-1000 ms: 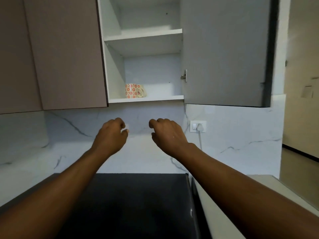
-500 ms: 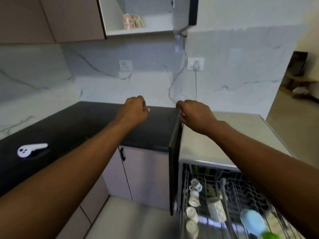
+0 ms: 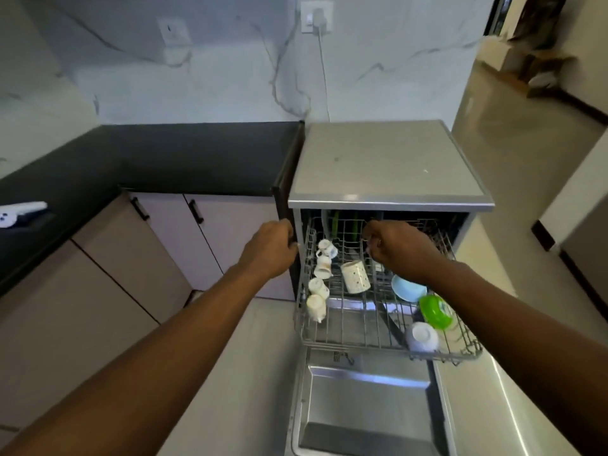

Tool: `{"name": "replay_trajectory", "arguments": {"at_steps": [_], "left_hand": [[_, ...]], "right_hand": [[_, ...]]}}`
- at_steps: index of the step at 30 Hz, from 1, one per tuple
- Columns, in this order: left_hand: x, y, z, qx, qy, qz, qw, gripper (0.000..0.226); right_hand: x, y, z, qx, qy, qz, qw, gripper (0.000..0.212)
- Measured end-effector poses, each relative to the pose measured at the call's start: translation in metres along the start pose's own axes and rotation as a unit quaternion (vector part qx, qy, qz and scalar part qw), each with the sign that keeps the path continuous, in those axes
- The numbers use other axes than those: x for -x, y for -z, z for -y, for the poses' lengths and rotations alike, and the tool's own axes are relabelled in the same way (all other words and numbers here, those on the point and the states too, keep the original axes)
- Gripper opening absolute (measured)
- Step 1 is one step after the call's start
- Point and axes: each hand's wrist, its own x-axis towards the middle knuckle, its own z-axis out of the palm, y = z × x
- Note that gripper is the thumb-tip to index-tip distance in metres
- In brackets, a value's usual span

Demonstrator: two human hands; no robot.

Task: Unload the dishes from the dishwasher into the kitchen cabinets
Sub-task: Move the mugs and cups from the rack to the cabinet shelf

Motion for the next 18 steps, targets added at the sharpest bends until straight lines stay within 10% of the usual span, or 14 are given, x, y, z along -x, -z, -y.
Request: {"name": "replay_trajectory", "arguments": {"at_steps": [18], "left_hand": [[-0.076, -0.289, 0.026, 0.020, 0.187, 0.090, 0.978, 0.043]], "right_hand": [[-0.048, -0.230, -0.173, -0.098, -0.080, 0.106, 0.986, 0.083]]}}
